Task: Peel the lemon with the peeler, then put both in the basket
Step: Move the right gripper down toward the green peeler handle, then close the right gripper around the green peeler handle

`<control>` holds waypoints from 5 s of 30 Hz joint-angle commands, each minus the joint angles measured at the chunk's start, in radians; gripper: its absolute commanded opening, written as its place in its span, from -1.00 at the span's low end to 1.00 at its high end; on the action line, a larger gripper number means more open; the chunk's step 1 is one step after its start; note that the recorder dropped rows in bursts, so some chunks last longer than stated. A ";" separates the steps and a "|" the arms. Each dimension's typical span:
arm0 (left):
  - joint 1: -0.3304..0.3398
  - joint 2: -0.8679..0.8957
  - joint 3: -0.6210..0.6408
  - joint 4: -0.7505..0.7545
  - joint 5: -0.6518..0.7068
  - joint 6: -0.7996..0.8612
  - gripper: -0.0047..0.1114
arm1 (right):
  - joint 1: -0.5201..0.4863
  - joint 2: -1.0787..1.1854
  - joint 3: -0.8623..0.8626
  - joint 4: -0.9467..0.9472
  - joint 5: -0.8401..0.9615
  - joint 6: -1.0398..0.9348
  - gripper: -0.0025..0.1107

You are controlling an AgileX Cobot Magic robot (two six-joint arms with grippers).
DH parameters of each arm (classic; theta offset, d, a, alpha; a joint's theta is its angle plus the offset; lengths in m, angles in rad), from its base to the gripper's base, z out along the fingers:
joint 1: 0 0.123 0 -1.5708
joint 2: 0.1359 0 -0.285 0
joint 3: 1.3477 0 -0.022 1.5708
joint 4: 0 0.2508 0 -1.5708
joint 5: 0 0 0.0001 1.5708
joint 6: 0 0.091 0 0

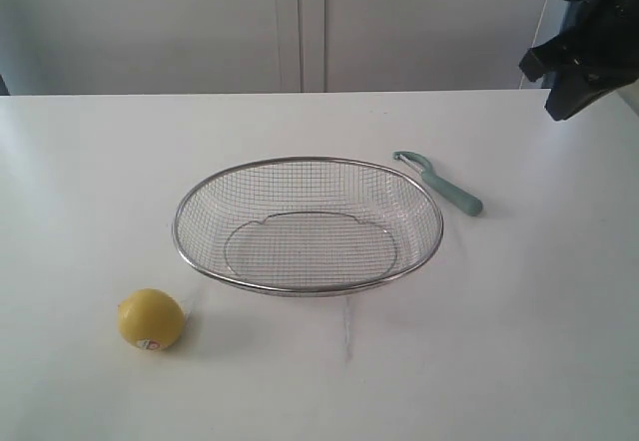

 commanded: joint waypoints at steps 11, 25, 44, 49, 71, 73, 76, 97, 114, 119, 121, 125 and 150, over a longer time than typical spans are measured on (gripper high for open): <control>-0.008 -0.004 0.005 -0.009 0.000 -0.009 -0.92 | 0.001 0.222 -0.205 0.003 -0.001 -0.032 -0.96; -0.008 -0.004 0.005 -0.009 0.000 -0.009 -0.92 | 0.040 0.354 -0.270 0.004 -0.001 -0.186 -0.96; -0.008 -0.004 0.005 -0.009 0.000 -0.009 -0.92 | 0.140 0.411 -0.270 -0.109 -0.075 -0.292 -0.27; -0.008 -0.004 0.005 -0.009 0.000 -0.009 -0.92 | 0.140 0.421 -0.270 -0.111 -0.095 -0.288 0.17; -0.008 -0.004 0.005 -0.009 0.000 -0.009 -0.92 | 0.140 0.521 -0.270 -0.113 -0.163 -0.233 0.07; -0.008 -0.004 0.005 -0.009 0.000 -0.009 -0.92 | 0.140 0.531 -0.270 -0.113 -0.167 -0.229 0.07; -0.008 -0.004 0.005 -0.009 0.000 -0.009 -0.92 | 0.142 0.543 -0.270 -0.113 -0.174 -0.210 0.07; -0.008 -0.004 0.005 -0.009 0.000 -0.009 -0.92 | 0.180 0.568 -0.270 -0.203 -0.197 -0.141 0.07; -0.008 -0.004 0.005 -0.009 0.000 -0.009 -0.92 | 0.180 0.581 -0.270 -0.203 -0.170 -0.141 0.07; -0.008 -0.004 0.005 -0.009 0.000 -0.009 -0.92 | 0.180 0.583 -0.269 -0.203 -0.170 -0.141 0.07; -0.008 -0.004 0.005 -0.009 0.000 -0.009 -0.92 | 0.180 0.587 -0.269 -0.203 -0.170 -0.141 0.07; -0.008 -0.004 0.005 -0.009 0.000 -0.009 -0.92 | 0.180 0.597 -0.269 -0.203 -0.165 -0.141 0.07; -0.008 -0.004 0.005 -0.009 0.000 -0.009 -0.92 | 0.180 0.545 -0.284 -0.289 -0.035 -0.028 -0.96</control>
